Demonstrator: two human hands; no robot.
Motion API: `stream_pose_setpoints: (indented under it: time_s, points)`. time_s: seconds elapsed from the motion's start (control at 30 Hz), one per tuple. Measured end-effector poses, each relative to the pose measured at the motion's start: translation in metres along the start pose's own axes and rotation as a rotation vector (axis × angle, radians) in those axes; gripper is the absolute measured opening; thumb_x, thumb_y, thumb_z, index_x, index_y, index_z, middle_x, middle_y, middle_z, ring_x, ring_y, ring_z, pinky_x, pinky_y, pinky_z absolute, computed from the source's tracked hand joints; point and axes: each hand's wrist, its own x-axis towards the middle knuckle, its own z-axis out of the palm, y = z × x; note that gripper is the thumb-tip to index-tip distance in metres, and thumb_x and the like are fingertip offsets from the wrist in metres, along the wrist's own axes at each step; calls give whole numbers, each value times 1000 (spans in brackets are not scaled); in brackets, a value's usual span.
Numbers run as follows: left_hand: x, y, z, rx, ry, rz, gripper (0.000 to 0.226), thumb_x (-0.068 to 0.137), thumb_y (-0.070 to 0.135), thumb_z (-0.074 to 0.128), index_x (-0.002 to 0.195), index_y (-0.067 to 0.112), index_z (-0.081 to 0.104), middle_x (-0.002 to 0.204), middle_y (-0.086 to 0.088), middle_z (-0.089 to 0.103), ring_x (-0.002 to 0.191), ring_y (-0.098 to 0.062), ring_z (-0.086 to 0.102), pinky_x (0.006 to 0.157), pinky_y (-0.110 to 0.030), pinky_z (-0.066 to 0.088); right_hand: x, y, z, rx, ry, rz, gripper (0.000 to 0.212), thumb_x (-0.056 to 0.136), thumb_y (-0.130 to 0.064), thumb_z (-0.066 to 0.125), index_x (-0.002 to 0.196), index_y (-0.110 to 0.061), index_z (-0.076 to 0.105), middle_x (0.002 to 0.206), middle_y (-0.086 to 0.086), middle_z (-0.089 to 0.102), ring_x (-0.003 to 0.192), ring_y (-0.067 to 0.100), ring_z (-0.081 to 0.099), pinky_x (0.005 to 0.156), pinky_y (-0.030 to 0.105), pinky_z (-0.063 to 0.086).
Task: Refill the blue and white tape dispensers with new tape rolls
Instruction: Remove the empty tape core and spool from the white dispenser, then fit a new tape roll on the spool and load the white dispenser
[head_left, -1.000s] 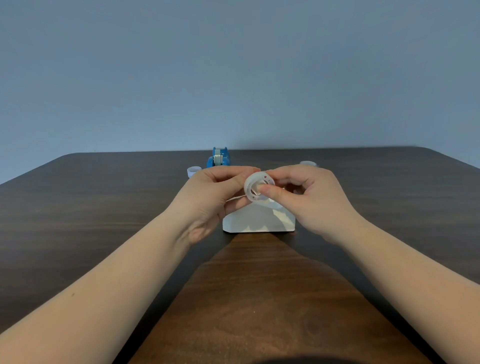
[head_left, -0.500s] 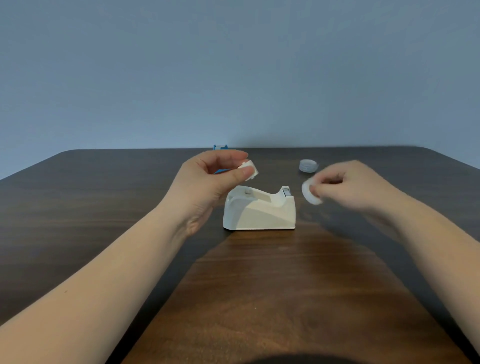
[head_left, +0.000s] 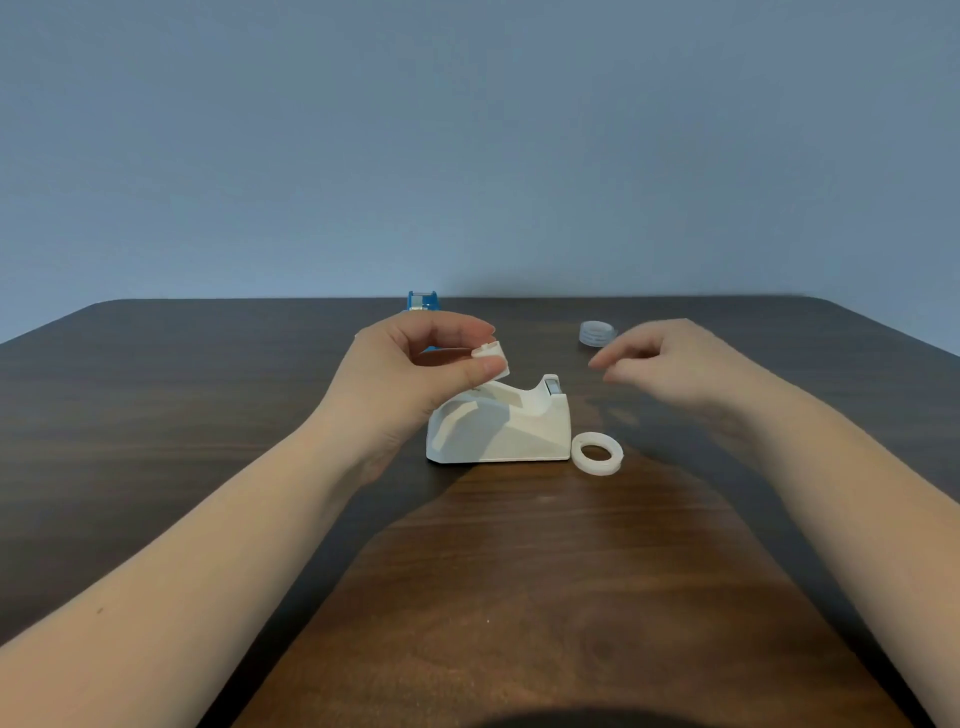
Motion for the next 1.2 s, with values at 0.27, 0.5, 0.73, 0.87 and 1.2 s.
stream_pose_setpoints:
  time_s: [0.27, 0.5, 0.73, 0.87, 1.2]
  points:
    - [0, -2, 3, 19, -11, -20, 20, 69, 11, 80, 86, 22, 74, 77, 15, 74, 77, 2, 68, 67, -11, 50, 88, 33, 32, -256, 187, 130, 69, 78, -48, 66, 137, -22, 40, 136, 11, 51, 128, 33, 42, 102, 43, 40]
    - [3, -4, 3, 29, 12, -29, 20, 68, 15, 80, 85, 24, 74, 91, 6, 76, 87, -6, 70, 78, -22, 51, 128, 50, 38, -312, 107, 189, 88, 70, -49, 71, 142, -22, 29, 140, 14, 46, 130, 37, 39, 102, 48, 39]
    - [4, -6, 2, 44, 10, -44, 20, 67, 16, 81, 84, 24, 74, 91, 6, 76, 89, -7, 70, 80, -24, 52, 140, 61, 40, -201, 144, 155, 71, 79, -34, 61, 143, -25, 31, 136, 12, 52, 126, 34, 46, 103, 43, 40]
    - [4, -5, 1, 47, 12, -45, 18, 67, 17, 81, 83, 24, 75, 90, 8, 76, 87, -5, 70, 78, -23, 52, 136, 59, 41, -304, 152, 93, 66, 79, -38, 61, 139, -23, 37, 132, 10, 56, 124, 32, 47, 99, 43, 43]
    - [5, -4, -1, 25, 11, -56, 20, 68, 15, 80, 87, 20, 74, 92, 3, 76, 87, -7, 70, 76, -22, 51, 149, 47, 51, -316, 100, 125, 71, 79, -45, 63, 140, -21, 36, 142, 7, 48, 131, 30, 41, 102, 42, 40]
